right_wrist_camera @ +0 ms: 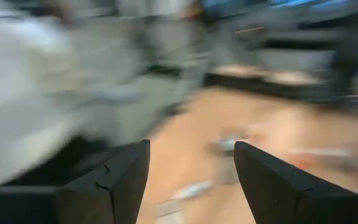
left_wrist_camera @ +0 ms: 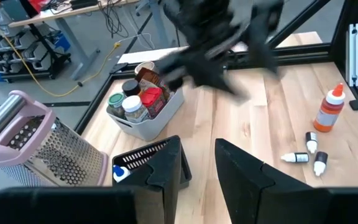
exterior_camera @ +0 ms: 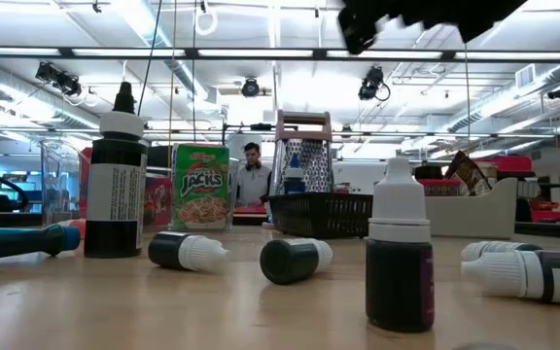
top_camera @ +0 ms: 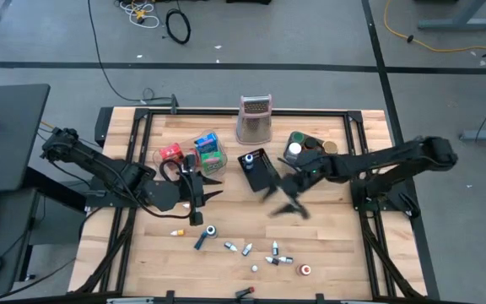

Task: Pick & Place Kitchen Items
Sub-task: Put the large orange food coloring bottle into the black bin

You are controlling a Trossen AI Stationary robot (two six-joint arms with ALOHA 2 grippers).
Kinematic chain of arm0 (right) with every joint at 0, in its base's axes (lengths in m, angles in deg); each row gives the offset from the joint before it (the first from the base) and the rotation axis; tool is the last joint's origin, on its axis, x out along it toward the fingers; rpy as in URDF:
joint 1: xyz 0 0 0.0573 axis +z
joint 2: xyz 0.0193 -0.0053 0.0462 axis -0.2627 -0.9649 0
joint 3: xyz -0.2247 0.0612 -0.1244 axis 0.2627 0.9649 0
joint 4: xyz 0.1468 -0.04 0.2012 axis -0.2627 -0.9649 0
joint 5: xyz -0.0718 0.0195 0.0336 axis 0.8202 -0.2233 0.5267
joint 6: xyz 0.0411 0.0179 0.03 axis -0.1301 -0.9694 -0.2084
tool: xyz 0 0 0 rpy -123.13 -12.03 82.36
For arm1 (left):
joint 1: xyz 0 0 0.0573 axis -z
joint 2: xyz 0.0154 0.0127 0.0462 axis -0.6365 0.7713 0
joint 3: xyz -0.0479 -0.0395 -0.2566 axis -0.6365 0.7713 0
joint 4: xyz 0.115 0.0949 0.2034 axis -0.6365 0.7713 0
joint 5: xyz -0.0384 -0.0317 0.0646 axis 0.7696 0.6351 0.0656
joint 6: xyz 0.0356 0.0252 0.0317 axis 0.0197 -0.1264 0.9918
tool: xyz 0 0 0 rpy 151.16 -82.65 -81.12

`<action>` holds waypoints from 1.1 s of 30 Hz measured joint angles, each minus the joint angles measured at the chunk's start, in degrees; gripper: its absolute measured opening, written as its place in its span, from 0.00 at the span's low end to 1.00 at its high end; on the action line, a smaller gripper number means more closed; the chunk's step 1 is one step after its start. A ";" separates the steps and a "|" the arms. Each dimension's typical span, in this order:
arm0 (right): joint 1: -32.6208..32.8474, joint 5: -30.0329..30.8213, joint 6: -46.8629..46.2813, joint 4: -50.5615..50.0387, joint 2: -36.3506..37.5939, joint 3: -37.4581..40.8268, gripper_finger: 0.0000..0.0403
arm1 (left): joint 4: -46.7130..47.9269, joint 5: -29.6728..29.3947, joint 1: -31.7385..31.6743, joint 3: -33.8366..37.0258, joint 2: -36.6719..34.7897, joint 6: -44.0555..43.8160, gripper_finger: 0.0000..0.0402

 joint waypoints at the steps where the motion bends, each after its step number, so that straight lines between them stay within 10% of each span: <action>1: 0.12 -6.12 0.77 -3.36 1.26 0.03 0.60 | -0.03 0.01 0.00 0.00 0.00 0.00 0.27; 9: 4.48 -24.88 10.35 -2.75 8.36 11.04 0.60 | -0.07 0.00 0.00 0.00 0.00 -0.84 0.27; 19: 14.21 -15.44 3.37 22.46 8.76 25.61 0.60 | -0.13 -0.79 0.00 0.00 0.00 -1.08 0.27; 33: 26.88 -4.32 7.85 31.44 -1.04 26.80 0.60 | -0.65 -1.96 -0.02 0.00 0.00 -4.70 0.27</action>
